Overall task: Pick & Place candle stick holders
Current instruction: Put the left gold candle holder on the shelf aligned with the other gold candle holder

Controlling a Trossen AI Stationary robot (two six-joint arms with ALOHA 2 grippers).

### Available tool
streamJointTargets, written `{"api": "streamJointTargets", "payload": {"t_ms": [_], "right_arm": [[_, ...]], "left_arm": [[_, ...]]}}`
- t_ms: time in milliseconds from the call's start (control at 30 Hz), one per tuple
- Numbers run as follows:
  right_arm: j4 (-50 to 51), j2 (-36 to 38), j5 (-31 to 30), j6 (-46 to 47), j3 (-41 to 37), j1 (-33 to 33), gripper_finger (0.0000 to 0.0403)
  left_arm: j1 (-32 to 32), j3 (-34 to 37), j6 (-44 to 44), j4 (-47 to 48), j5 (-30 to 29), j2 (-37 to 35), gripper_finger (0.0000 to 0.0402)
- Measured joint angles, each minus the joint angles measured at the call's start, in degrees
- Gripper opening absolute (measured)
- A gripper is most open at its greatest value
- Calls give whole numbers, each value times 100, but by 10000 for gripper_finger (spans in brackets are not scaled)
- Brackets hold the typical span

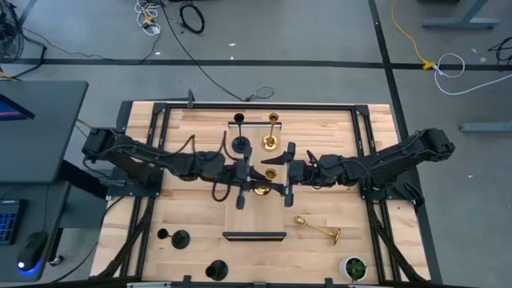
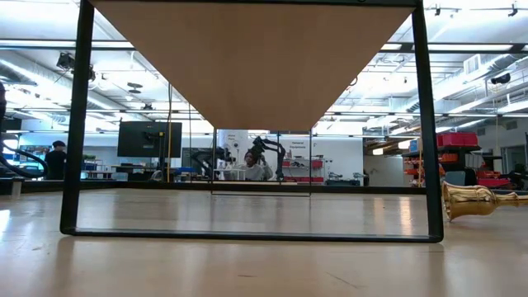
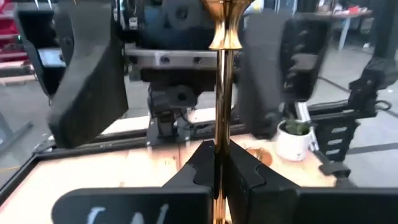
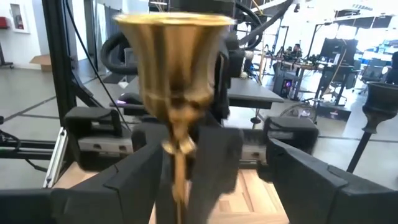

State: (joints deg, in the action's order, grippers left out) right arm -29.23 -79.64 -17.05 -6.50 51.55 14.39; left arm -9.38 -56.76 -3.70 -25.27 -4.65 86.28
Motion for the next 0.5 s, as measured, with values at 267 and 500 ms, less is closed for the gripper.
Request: {"api": "streamJointTargets", "payload": {"t_ms": [267, 500], "right_arm": [[-19, 0, -47, -59, 0, 0, 286], [-20, 0, -47, -59, 0, 0, 247]], "left_arm": [[23, -26, -1, -53, -17, 46, 17], [21, -26, 0, -44, -12, 46, 14]]}}
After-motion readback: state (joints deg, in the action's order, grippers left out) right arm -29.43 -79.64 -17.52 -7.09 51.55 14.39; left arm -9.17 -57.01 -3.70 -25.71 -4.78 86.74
